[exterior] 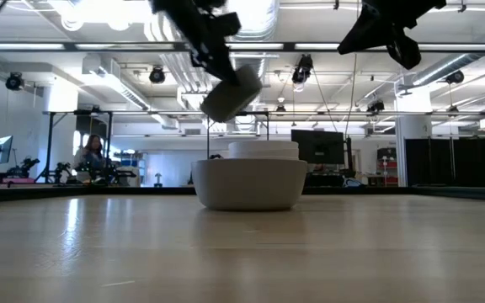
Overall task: Nest bowls inside each other
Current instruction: Stack the dark gray bowl on the stacked white bowl
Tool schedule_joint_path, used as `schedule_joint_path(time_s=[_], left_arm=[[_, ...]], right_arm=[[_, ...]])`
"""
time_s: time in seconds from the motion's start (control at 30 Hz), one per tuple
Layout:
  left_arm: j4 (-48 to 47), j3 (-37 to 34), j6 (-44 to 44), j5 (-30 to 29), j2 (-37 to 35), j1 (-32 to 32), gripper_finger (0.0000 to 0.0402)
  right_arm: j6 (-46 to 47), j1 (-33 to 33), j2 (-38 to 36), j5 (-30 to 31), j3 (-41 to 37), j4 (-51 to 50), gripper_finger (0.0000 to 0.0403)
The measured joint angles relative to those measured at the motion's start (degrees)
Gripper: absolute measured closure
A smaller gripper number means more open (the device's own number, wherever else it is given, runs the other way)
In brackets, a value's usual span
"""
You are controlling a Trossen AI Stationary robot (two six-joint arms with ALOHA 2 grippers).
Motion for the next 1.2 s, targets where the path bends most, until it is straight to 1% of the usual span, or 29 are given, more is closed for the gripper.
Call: schedule_joint_path(time_s=[0.1, 0.3, 0.4, 0.53, 0.67, 0.97, 1.2], left_arm=[[-3.22, 7.56, 4.4, 2.22, 6.73, 0.98, 0.0401], [-14.62, 23.35, 12.54, 2.33, 18.67, 0.3, 0.0401], [-19.75, 29.73, 13.93, 0.85, 23.58, 0.09, 0.0401], [-25.82, 35.69, 14.51, -2.06, 28.73, 0.07, 0.0401], [-28.63, 36.74, 14.51, -2.81, 31.27, -0.18, 0.0402], [-28.65, 36.39, 14.73, -2.78, 32.91, -1.69, 0.0401], [-27.86, 36.37, 15.42, -0.96, 34.01, -2.94, 0.0401]], right_arm=[[1.03, -0.58, -0.79, 0.15, -0.02, -0.47, 0.0394], [3.94, -1.05, -3.29, 3.06, -0.02, -5.63, 0.0394], [6.27, -1.05, -4.84, 3.99, -0.02, -9.84, 0.0394], [9.2, -1.05, -6.76, 4.01, -0.02, -14.91, 0.0394], [10.53, -1.03, -8.28, 4.03, -0.02, -16.93, 0.0394], [10.22, -1.03, -8.35, 4.36, -0.02, -17.12, 0.0394], [10.3, -1.01, -8.01, 4.39, -0.02, -17.01, 0.0394]])
